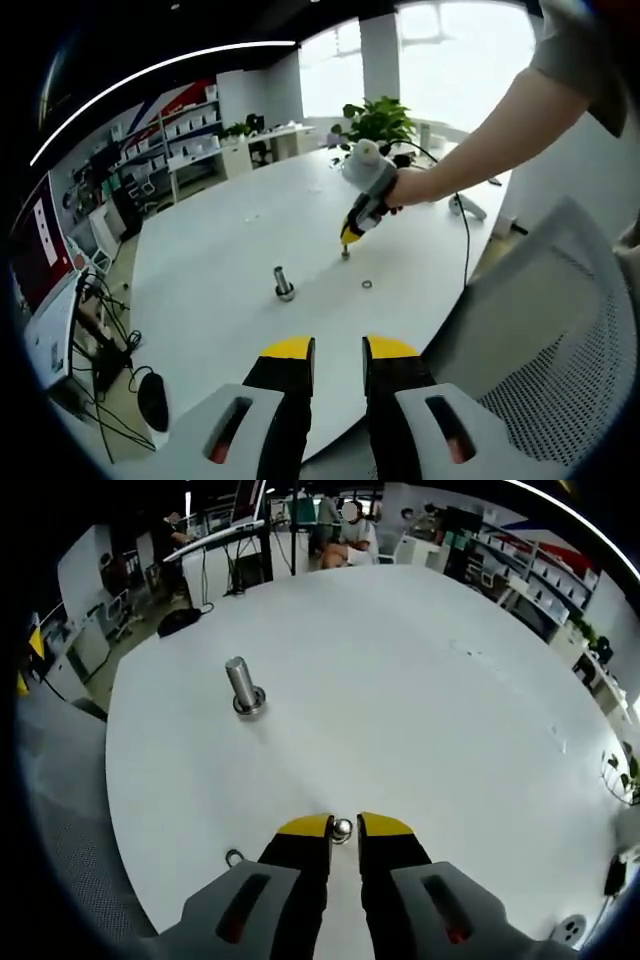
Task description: Place the washer onto the threaded stud by aligning its center hole with the stud, sliding it down to the base, and recovering from edge contact or off-axis alignment until the washer reaches the visible bottom stop.
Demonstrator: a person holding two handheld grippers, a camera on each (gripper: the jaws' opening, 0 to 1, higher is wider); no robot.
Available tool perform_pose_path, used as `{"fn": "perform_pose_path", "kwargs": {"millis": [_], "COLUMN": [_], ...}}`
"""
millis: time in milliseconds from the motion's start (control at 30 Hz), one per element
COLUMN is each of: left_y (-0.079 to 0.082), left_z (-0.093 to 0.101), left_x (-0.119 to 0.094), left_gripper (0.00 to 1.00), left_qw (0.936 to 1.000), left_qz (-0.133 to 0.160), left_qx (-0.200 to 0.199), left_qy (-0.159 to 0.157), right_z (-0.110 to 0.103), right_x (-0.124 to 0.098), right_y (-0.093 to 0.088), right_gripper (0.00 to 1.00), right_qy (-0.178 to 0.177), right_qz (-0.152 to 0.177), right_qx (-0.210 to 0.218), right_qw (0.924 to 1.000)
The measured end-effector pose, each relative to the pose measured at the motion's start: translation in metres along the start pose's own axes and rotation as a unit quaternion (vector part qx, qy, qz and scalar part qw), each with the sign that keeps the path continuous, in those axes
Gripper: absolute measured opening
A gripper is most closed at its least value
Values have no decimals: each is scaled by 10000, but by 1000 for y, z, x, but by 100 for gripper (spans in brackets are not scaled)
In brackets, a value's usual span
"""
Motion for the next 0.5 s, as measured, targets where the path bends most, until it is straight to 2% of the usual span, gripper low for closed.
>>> {"fn": "perform_pose_path", "kwargs": {"millis": [500], "left_y": [1], "left_z": [1], "left_x": [0], "left_gripper": [17], "left_qw": [10000], "left_qz": [3], "left_qx": [28], "left_qy": [-13], "right_z": [1], "right_x": [-13], "right_y": [-3], "right_gripper": [16], "right_qy": [-42], "right_qz": [19], "right_qx": [-103], "right_qw": [9999]}}
Point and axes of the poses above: the point that each gripper's makers call its tool centre point, and the gripper's own axes: x roughly forward along the fingers, z roughly to its right, y roughly out of its top, the point moved 2 cm from there along -x, roughly backward along the fingers, and after that the axes turned 8 degrees about -y, right-handed, at the moved point
